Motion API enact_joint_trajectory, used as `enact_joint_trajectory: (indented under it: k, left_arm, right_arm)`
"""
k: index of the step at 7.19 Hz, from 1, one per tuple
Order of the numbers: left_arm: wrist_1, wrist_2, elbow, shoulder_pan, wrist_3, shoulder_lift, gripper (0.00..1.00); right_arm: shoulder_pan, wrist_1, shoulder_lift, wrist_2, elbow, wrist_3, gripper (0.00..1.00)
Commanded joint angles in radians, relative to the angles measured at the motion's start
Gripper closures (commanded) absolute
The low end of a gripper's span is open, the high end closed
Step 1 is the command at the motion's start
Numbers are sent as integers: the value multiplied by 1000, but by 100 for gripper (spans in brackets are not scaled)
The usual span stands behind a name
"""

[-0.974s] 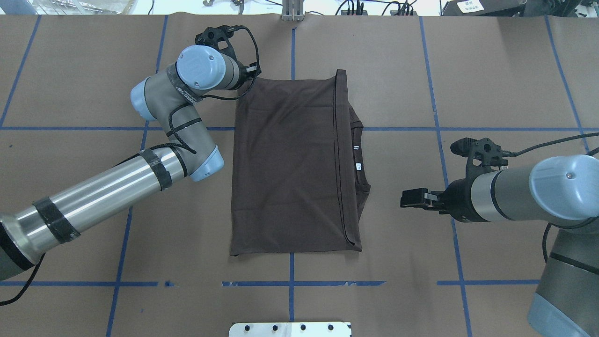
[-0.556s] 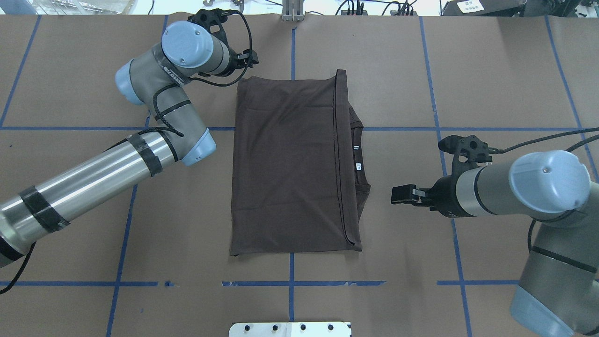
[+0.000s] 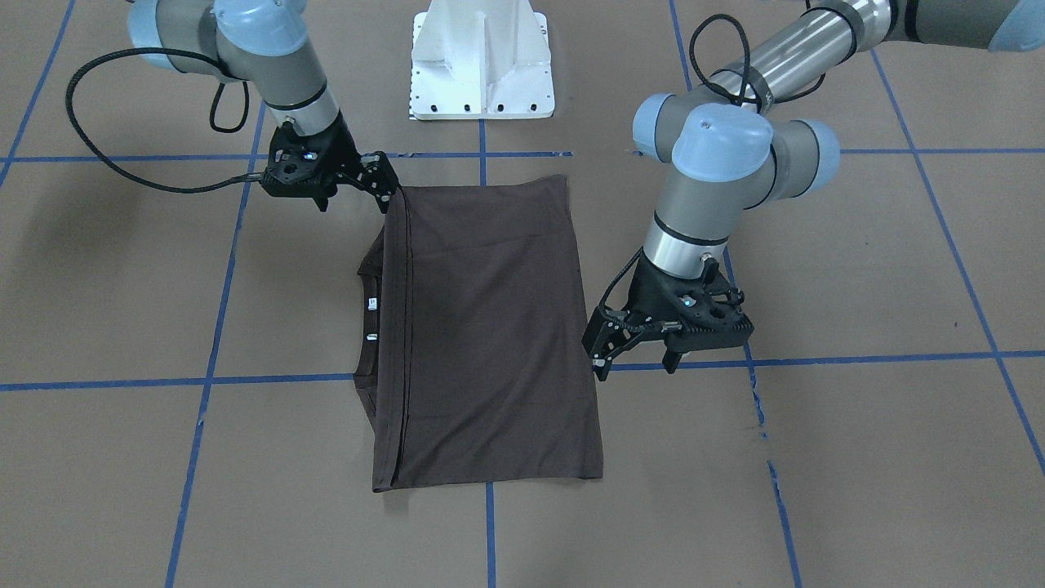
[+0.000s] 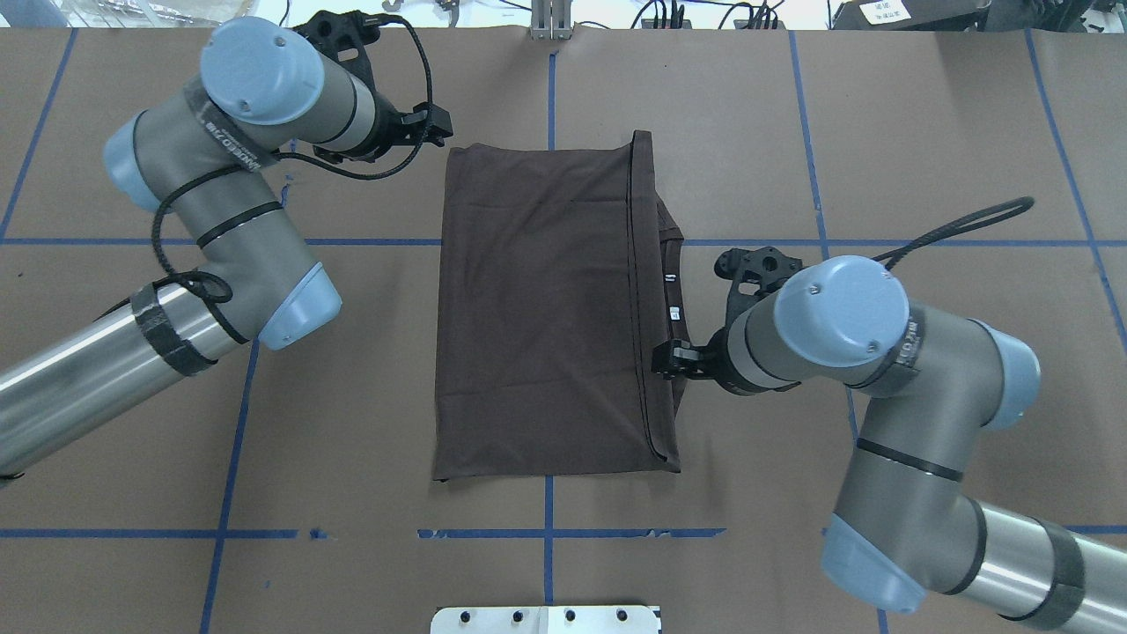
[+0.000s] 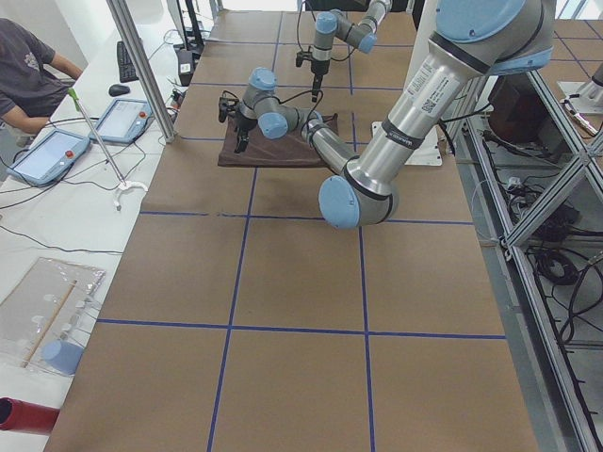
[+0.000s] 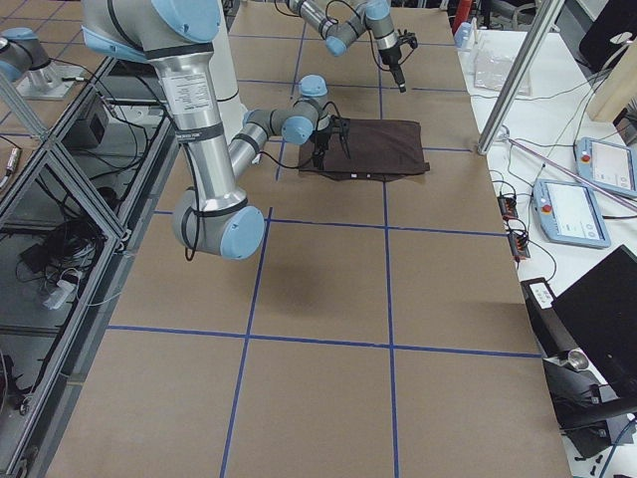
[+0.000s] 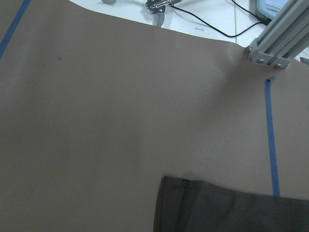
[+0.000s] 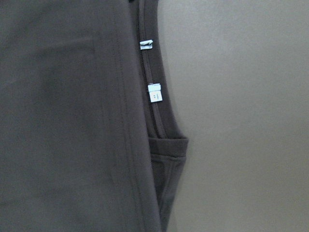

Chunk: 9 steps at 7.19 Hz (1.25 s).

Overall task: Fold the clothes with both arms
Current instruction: 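Raise the left gripper away while the right gripper moves to the shirt's side edge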

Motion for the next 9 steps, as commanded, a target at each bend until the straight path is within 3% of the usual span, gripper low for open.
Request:
enact_joint_trajectory:
  k: [1, 9]
  left_arm:
    - [34, -26, -105, 1, 0, 65, 0]
    - [21, -32, -108, 4, 0, 65, 0]
  right_arm:
    - [-66, -110, 80, -14, -52, -1, 0]
    - [-120, -167, 67, 7, -114, -1, 0]
